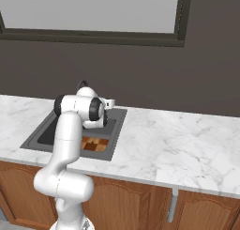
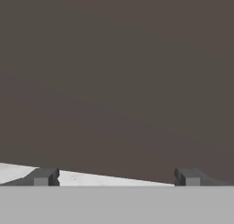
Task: Turn on the sink faucet with hot water and rinse the cutting board for ten seconds, then turn off the faucet. Push the cutting board to reach the water if necessary.
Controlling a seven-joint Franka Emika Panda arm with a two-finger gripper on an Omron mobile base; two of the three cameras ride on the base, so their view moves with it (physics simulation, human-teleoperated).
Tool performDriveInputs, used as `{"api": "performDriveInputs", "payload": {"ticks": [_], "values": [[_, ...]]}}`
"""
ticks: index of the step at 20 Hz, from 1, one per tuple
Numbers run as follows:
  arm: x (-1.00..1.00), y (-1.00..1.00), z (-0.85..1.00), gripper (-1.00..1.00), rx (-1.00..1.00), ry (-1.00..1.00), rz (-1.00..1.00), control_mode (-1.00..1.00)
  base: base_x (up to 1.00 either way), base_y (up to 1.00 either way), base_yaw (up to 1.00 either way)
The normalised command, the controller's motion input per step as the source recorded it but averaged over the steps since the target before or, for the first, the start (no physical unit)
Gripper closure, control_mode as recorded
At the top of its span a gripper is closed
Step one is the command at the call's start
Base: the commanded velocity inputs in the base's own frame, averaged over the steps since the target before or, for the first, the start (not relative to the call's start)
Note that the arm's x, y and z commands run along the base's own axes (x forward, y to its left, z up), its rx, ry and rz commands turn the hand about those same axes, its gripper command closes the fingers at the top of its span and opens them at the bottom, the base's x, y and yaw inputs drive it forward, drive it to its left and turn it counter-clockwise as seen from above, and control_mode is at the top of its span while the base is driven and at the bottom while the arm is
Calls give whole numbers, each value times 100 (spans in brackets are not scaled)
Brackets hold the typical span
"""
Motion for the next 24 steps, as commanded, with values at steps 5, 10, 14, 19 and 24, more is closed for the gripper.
{"api": "performDriveInputs", "payload": {"ticks": [5,10,14,19,24], "values": [[0,0,-15,-100,0,-5,0,-100,0,0,0],[0,0,-17,-100,0,-4,0,-100,0,0,0],[0,0,-23,-100,0,-4,0,-100,0,0,0],[0,0,-26,-100,0,-5,0,-100,0,0,0],[0,-1,-23,-100,0,-5,0,-100,0,0,0]]}}
